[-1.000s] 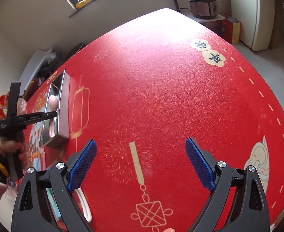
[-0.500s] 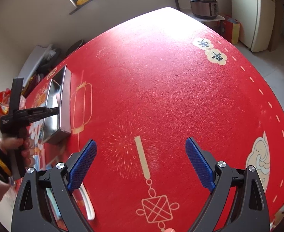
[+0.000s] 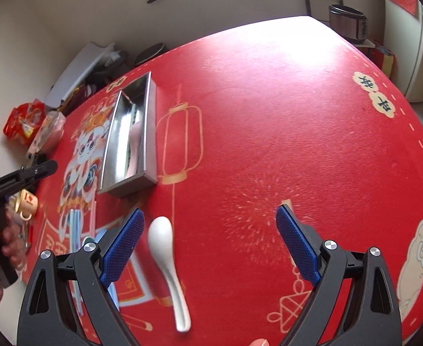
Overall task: Organize utensils
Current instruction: 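Move the left tool to another green chopstick and close on it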
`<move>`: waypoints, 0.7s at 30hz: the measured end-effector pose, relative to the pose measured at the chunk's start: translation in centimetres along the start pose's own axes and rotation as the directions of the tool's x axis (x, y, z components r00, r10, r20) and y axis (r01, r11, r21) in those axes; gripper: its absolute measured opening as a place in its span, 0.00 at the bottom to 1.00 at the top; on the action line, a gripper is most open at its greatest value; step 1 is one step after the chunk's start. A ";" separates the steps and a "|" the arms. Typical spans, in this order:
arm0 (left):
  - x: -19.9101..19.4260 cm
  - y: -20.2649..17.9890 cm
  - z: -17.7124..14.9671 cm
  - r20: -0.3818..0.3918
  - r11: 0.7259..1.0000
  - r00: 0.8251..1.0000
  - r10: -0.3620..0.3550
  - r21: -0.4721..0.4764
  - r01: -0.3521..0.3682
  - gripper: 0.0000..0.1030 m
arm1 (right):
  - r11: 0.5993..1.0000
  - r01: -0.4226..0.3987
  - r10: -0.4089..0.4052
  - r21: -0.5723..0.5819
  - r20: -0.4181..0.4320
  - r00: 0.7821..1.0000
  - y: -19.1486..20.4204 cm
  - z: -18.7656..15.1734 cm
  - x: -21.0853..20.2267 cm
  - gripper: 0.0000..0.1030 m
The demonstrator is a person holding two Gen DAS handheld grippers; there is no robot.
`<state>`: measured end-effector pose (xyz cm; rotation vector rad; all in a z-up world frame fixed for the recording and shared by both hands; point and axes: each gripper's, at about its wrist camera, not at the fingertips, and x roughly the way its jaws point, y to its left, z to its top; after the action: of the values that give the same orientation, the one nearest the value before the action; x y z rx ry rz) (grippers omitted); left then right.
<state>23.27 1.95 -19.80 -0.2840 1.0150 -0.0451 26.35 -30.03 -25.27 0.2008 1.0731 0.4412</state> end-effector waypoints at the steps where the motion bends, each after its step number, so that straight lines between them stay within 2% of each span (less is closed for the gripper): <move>1: -0.9 0.8 -1.1 0.007 1.000 1.000 0.007 -0.014 -0.007 0.24 | 1.000 -0.014 0.014 -0.014 -0.011 1.000 0.8 -0.1 0.3 0.87; 4: -3.0 2.7 -4.6 0.013 0.998 0.999 0.042 -0.048 -0.041 0.25 | 0.997 -0.041 0.038 -0.067 -0.042 0.998 3.0 -0.5 1.1 0.87; 6: -3.7 3.8 -7.0 0.004 0.995 0.998 0.058 -0.081 -0.058 0.25 | 0.993 -0.032 0.025 -0.112 -0.057 0.998 4.4 -0.7 1.5 0.87; 13: -3.6 5.8 -13.9 -0.054 0.977 0.993 0.106 -0.177 -0.115 0.25 | 0.986 -0.054 0.034 -0.155 -0.129 0.991 7.2 -1.0 3.2 0.87; 17: -2.8 6.7 -15.6 -0.063 0.967 0.991 0.120 -0.221 -0.131 0.25 | 0.981 -0.058 0.028 -0.185 -0.161 0.986 8.4 -1.5 3.8 0.87; 21: -1.9 6.9 -15.3 -0.058 0.967 0.988 0.143 -0.203 -0.152 0.25 | 0.977 -0.056 0.020 -0.204 -0.175 0.984 8.9 -1.8 4.0 0.87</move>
<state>8.73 5.65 -27.50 -0.3975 1.0829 0.1912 24.13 -20.37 -26.09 -0.0034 1.1843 0.6106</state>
